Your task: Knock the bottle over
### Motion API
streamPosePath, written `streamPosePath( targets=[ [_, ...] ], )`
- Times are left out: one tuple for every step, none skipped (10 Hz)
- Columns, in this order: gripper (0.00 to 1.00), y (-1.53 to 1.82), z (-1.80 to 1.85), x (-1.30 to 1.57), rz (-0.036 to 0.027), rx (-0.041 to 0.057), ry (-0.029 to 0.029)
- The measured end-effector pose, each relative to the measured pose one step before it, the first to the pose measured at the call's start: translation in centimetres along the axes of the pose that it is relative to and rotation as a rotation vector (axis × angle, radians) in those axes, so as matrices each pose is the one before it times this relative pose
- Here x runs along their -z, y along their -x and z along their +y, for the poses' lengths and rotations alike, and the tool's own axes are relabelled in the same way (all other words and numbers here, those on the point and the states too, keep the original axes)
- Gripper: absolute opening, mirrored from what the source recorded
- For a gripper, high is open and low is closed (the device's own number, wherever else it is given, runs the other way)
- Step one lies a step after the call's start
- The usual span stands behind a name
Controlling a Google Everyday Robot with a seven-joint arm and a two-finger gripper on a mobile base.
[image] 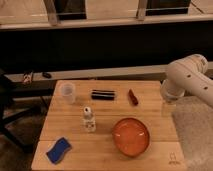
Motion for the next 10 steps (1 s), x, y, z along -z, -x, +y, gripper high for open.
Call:
streamPosePath(
  targets=[
    [0.80, 0.783, -0.015, 0.090, 0.00051, 0.02427, -0.00864],
    [0.80, 1.060, -0.077, 0.079, -0.00072, 0.02366, -0.00618],
    [0.80, 1.580, -0.134, 0.118, -0.00148, 0.02546, -0.00679],
    [0.80, 1.691, -0.230, 0.106, 0.00034, 0.03291, -0.00939],
    [0.80, 0.667, -0.094, 0.054, 0.00138, 0.01866, -0.00620],
    [0.80, 0.326, -0.004, -0.020, 0.00073, 0.01221, -0.00441],
    [0.80, 0.778, -0.035, -0.049, 0.00275, 0.02298, -0.00375],
    [0.80, 1.243, -0.069, -0.016, -0.00242, 0.01587, -0.00084],
    [0.80, 1.127, -0.063, -0.106, 0.00010, 0.01151, -0.00046],
    [0.80, 1.725, -0.222, -0.062, -0.00132, 0.02137, -0.00364]
  ],
)
